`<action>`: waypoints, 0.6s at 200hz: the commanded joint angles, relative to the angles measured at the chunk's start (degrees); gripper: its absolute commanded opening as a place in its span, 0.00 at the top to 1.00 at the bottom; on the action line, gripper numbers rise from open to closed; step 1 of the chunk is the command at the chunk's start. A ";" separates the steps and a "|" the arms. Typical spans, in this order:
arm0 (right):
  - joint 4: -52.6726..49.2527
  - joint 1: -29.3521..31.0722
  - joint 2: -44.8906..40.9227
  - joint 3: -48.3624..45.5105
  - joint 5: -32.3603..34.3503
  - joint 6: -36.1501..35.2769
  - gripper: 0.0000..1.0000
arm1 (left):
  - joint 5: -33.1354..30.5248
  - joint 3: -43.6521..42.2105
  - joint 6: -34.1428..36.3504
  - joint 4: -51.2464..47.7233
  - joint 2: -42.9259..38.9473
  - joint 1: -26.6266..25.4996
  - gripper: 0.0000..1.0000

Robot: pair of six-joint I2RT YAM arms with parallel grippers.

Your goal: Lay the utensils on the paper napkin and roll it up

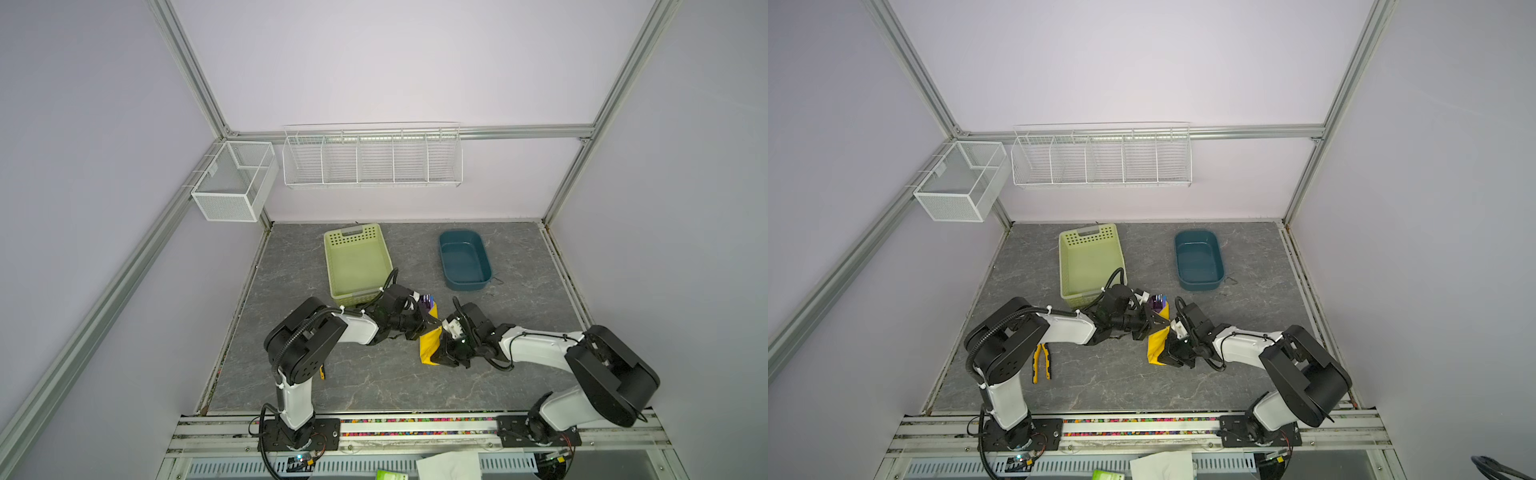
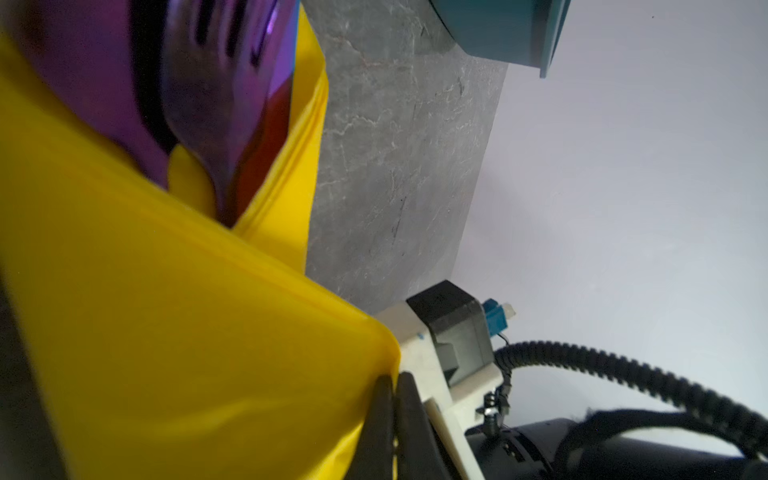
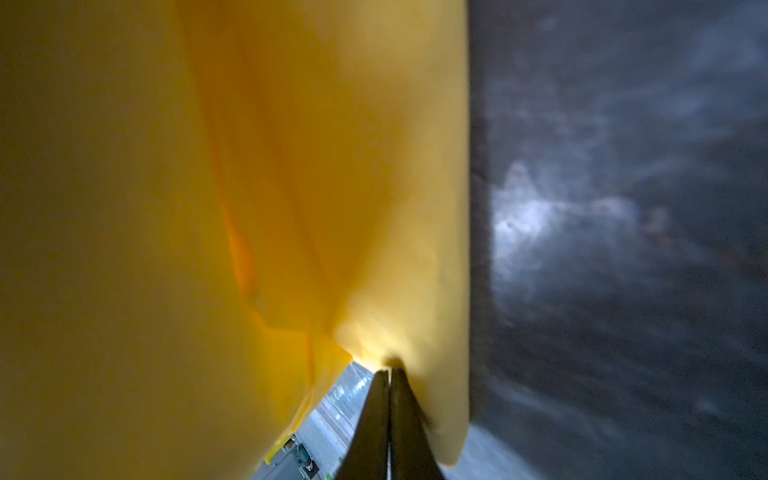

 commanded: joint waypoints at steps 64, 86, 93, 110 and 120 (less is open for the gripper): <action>-14.73 5.20 -10.39 5.59 10.30 3.11 0.78 | -1.32 1.39 -2.51 3.19 1.54 -0.32 1.00; -16.32 6.02 -9.13 7.37 11.69 3.21 0.68 | -1.32 1.17 -2.60 3.38 1.59 -0.30 1.00; -16.28 6.04 -8.48 7.76 11.73 3.07 0.67 | -1.38 1.09 -2.69 3.47 1.55 -0.32 1.00; -14.08 6.19 -6.57 8.19 10.64 3.26 0.66 | -1.40 0.94 -2.78 3.56 1.50 -0.32 1.00; -12.80 6.26 -5.24 8.62 9.78 3.17 0.67 | -1.41 0.76 -2.84 3.68 1.38 -0.32 1.00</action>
